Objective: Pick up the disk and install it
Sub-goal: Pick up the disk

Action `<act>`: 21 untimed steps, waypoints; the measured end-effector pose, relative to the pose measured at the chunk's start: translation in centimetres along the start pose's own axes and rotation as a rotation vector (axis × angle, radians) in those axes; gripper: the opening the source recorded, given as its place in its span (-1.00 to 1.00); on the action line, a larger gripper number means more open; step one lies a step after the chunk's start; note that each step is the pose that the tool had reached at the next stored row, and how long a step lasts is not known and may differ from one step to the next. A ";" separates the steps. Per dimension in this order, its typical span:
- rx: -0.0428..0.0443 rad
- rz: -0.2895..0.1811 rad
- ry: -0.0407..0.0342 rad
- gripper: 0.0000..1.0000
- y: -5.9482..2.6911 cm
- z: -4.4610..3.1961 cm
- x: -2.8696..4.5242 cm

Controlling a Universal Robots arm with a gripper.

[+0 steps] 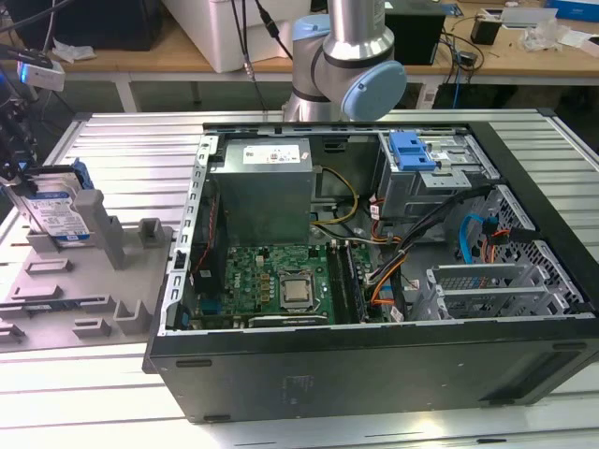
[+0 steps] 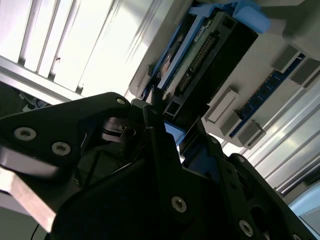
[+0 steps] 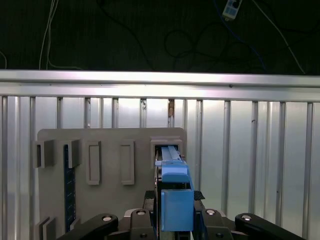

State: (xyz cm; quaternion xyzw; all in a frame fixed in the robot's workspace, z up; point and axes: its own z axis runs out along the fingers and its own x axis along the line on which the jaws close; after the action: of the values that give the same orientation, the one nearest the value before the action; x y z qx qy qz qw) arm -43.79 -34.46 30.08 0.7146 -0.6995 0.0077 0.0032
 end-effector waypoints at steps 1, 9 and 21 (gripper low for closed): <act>-0.0001 0.000 0.0000 -0.27 0.00 -0.05 0.00; -0.0003 0.000 0.0007 -0.27 0.00 -0.99 0.02; -0.0002 0.000 0.0007 -0.27 -0.01 -2.67 0.07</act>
State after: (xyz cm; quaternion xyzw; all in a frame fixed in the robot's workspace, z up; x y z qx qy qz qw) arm -43.80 -34.48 32.76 0.7146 -0.6995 0.0079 0.0035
